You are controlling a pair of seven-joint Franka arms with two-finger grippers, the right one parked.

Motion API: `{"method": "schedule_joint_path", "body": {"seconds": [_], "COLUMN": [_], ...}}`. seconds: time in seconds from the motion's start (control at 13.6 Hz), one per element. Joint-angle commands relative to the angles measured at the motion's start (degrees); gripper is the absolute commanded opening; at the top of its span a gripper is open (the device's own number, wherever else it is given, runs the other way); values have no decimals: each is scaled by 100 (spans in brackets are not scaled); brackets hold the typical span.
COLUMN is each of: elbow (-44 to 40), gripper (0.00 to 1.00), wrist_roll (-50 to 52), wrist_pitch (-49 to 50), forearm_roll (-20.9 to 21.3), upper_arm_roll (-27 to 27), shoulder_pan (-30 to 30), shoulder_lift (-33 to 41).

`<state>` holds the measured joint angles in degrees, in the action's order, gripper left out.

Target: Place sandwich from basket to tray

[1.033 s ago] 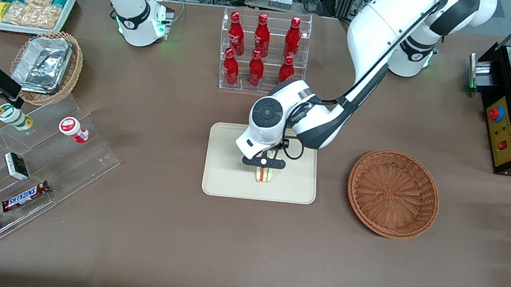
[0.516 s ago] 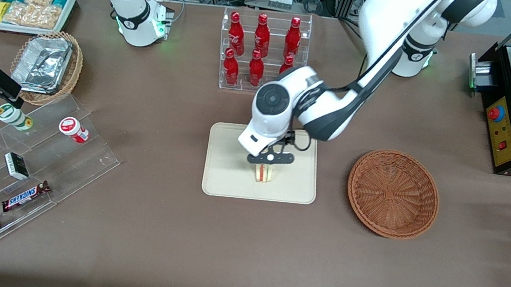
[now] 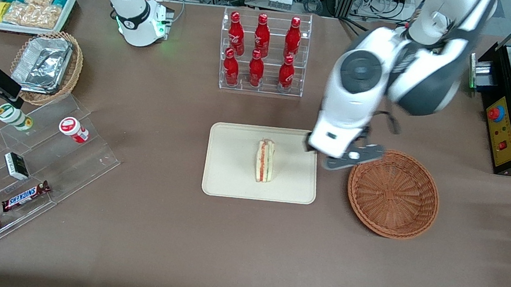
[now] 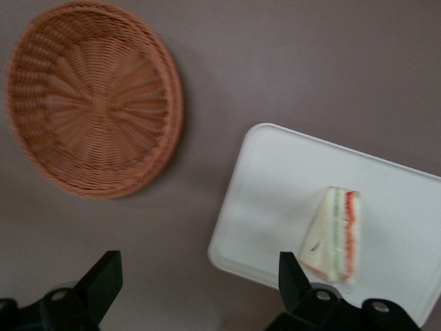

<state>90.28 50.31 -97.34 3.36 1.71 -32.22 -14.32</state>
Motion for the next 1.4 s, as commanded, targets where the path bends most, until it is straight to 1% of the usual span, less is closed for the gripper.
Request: {"method": "schedule_joint_path", "body": {"seconds": [0.0, 0.3, 0.66, 0.81, 0.96, 1.03, 1.11, 1.18, 1.25, 1.33], "elbow": [280, 262, 271, 228, 105, -9, -175, -316, -387, -371], "gripper": [100, 100, 100, 100, 100, 100, 100, 100, 100, 100], "wrist_roll": [-914, -2583, -4808, -5162, -5163, -5154, -5146, -5085, -5075, -5084], "wrist_pitch": [608, 1383, 1972, 1991, 1903, 1903, 1920, 1920, 1920, 1938], "forearm_roll": [-37, -37, -37, -2, -10, -28, -28, -19, -19, -19], "upper_arm_roll": [14, 14, 22, 22, 14, -65, -396, -930, -1336, -1453], "shoulder_pan": [548, 1628, 2658, 2870, 2923, 3045, 3264, 3666, 3984, 4074], "shoulder_lift": [683, 1220, 1686, 1713, 1644, 1504, 1372, 1284, 1239, 1239]}}
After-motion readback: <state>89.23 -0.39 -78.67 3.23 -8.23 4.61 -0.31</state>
